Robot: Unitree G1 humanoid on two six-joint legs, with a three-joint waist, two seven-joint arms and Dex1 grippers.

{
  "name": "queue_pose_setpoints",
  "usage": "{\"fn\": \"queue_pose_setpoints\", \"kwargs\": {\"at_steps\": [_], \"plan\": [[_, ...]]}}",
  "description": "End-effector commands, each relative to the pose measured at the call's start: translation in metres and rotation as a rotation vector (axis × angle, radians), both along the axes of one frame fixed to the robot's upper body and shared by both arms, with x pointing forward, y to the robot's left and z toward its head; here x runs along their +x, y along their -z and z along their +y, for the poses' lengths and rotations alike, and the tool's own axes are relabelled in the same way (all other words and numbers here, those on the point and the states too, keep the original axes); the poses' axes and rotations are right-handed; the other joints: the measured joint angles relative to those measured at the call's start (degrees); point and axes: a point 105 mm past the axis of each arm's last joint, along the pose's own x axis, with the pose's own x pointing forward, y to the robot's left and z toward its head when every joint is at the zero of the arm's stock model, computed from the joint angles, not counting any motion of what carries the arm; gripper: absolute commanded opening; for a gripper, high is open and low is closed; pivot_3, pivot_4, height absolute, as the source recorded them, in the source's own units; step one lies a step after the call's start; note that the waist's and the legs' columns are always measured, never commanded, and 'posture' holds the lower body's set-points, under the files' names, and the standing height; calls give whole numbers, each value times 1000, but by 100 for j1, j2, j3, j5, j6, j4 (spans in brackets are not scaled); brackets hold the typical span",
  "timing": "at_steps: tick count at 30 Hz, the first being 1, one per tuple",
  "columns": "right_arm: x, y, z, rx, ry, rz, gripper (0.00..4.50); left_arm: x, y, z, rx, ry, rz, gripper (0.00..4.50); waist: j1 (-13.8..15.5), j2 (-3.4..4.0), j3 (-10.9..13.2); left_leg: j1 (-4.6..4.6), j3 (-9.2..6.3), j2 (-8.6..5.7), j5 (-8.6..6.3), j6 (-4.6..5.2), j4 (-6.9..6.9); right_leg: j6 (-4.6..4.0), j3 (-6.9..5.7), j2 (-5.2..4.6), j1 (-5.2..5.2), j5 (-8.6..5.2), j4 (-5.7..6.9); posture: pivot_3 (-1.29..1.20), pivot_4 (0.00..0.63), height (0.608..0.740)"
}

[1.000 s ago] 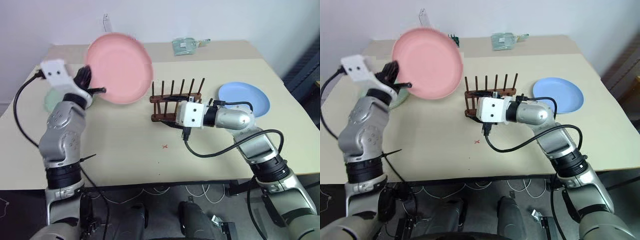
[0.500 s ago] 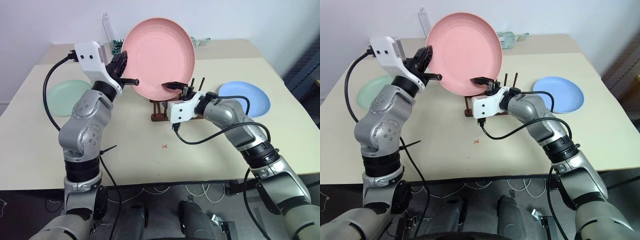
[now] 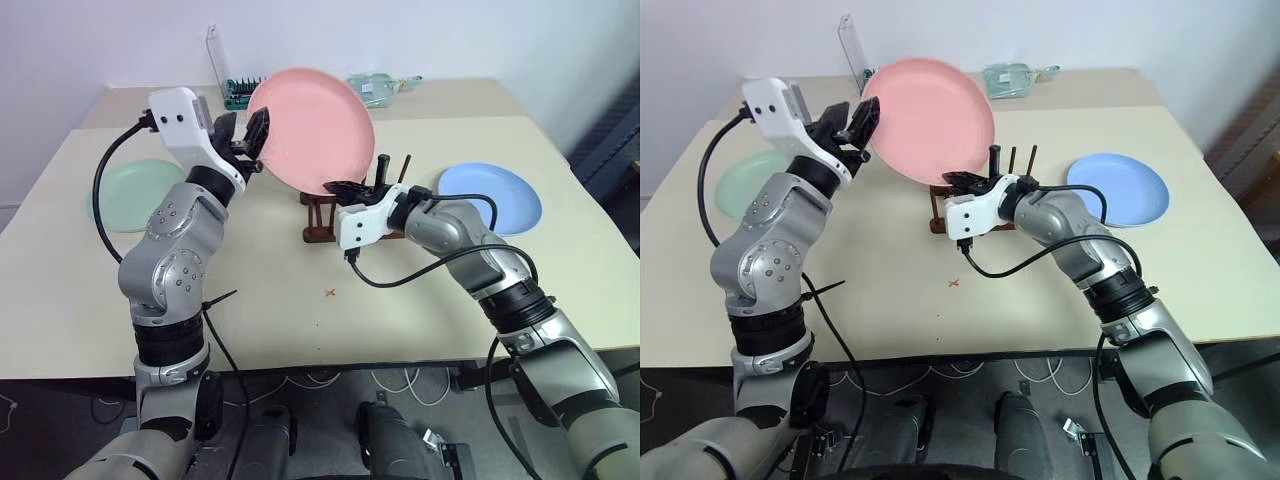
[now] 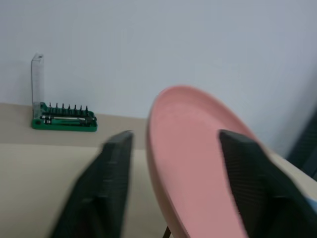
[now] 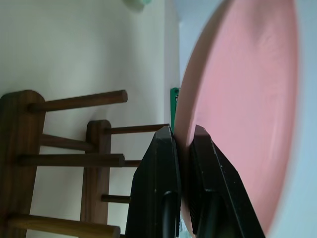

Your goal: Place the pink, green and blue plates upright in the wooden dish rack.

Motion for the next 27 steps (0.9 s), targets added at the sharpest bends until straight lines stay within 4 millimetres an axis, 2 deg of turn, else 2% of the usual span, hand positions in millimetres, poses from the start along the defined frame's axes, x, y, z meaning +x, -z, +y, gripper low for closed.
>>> {"fn": "queue_pose_setpoints", "kwargs": {"at_steps": [1,4,6,8,13,16,19,22,24,27], "plan": [[0,-27,-4,47,1,-86,0,-1,-16,18,-59,-71,-56,4429,-10,0,0,1,0,0,0,0,0,0,0,0,0,0,0,0,150,740],[4,-42,-23,106,52,-110,0,-1,-22,37,-58,-126,-90,4429,-7,0,0,1,0,1,0,0,-1,0,0,1,0,0,1,0,150,740],[4,-61,-47,219,90,-109,0,-1,-20,53,-1,-166,-97,4429,-3,1,1,0,0,0,0,0,0,0,0,1,-1,0,1,0,150,740],[1,-73,-60,328,92,-75,0,-1,-15,58,57,-160,-91,4429,0,1,1,-1,0,0,0,0,-1,0,0,1,-1,0,0,0,150,740],[-20,-91,-77,739,-40,299,0,-19,25,39,301,77,-55,4429,-30,3,0,4,1,2,-3,5,-9,-1,1,0,4,0,-2,0,150,740],[-36,-102,-83,982,-168,544,0,-36,55,27,348,247,13,4429,-30,9,4,3,-1,3,-17,31,-6,-3,2,1,3,1,1,0,150,740],[-47,-107,-86,1114,-260,706,0,-49,79,19,406,355,66,4429,-11,15,7,3,-3,6,-18,33,-7,-8,2,1,1,2,2,0,150,740],[-43,-93,-91,1141,-193,826,0,-63,96,8,431,475,110,4429,-3,14,6,3,-1,5,-20,35,-5,-9,2,0,2,1,1,0,150,740],[-37,-83,-99,1209,-146,899,0,-71,100,0,412,539,120,4429,0,15,6,3,2,5,-20,36,-5,-9,2,0,2,1,0,0,150,740],[-34,-81,-104,1292,-146,957,0,-76,102,-6,407,574,123,4429,7,18,7,1,2,5,-20,37,-3,-9,2,-1,1,1,0,0,150,740]]}}
